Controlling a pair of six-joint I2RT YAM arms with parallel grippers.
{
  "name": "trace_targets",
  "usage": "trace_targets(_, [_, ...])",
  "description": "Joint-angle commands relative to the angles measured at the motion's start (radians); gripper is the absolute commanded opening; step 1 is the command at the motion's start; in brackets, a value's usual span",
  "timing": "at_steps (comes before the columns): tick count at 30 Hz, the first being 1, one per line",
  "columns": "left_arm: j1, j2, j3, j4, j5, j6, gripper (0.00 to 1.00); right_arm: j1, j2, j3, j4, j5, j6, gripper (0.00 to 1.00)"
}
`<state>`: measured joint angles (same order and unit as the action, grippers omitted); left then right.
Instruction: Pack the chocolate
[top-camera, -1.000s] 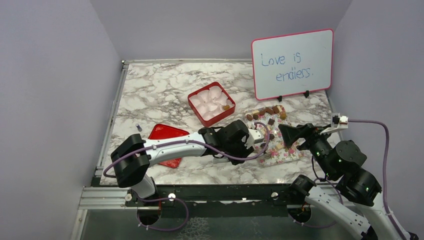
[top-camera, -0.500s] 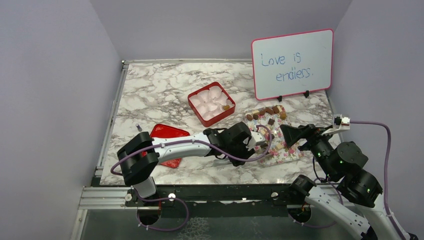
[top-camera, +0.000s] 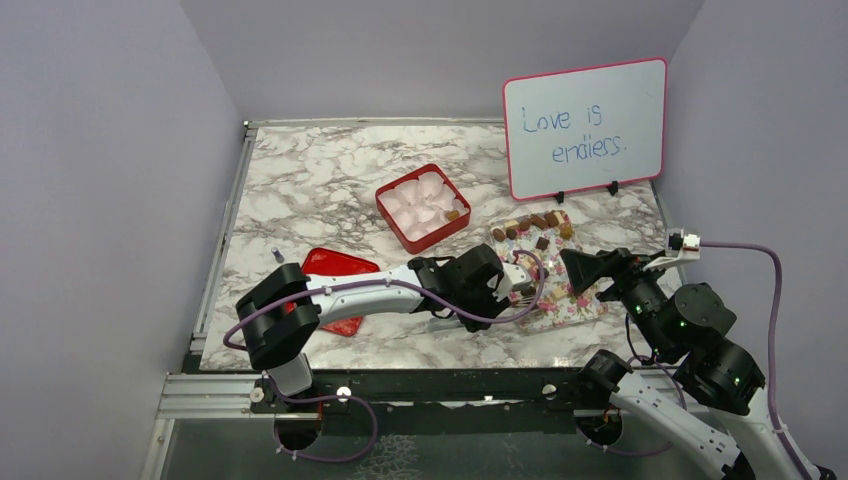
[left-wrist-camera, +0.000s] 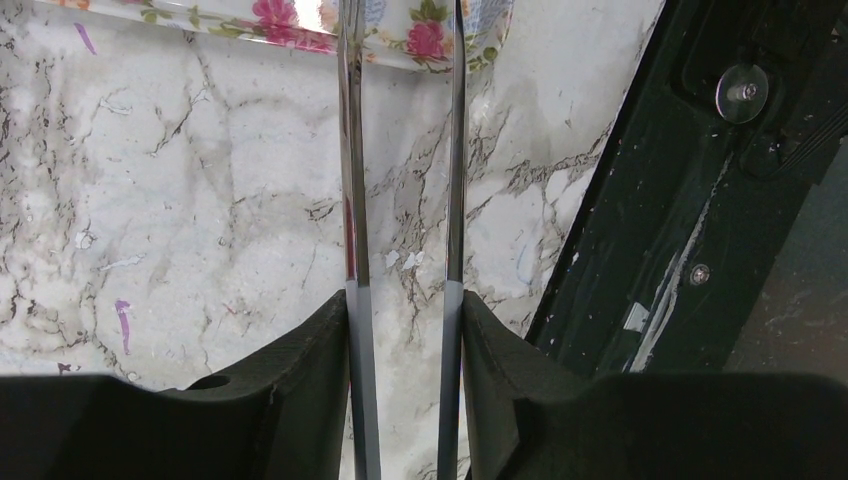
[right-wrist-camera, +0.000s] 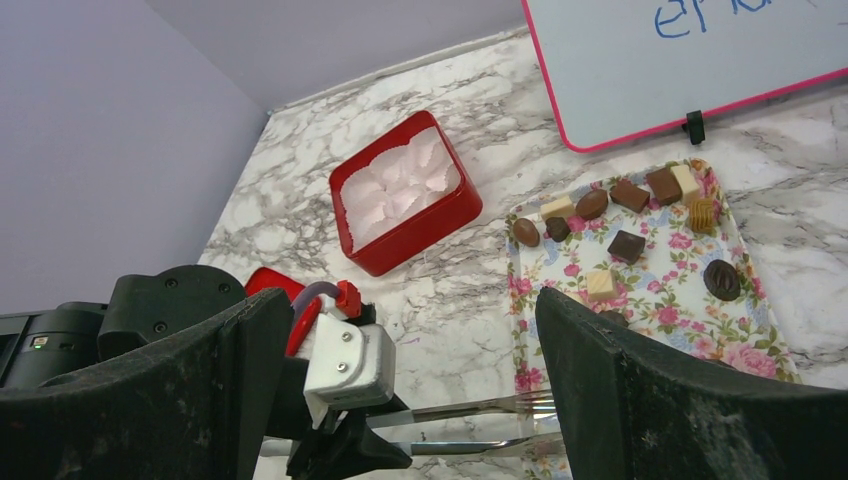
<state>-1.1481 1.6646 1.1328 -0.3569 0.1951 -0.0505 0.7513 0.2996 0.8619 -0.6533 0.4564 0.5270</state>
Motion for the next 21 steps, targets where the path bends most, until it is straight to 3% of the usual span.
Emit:
trace_targets(1, [-0.010, -0.014, 0.025, 0.048, 0.020, 0.001, 0.35, -0.004, -0.010, 0.004, 0.000, 0.012, 0.013, 0.97])
trace_targets(21, [0.011, -0.090, 0.050, 0.058, -0.057, -0.060, 0.32, -0.004, -0.004, -0.004, 0.003, -0.010, 0.019, 0.97])
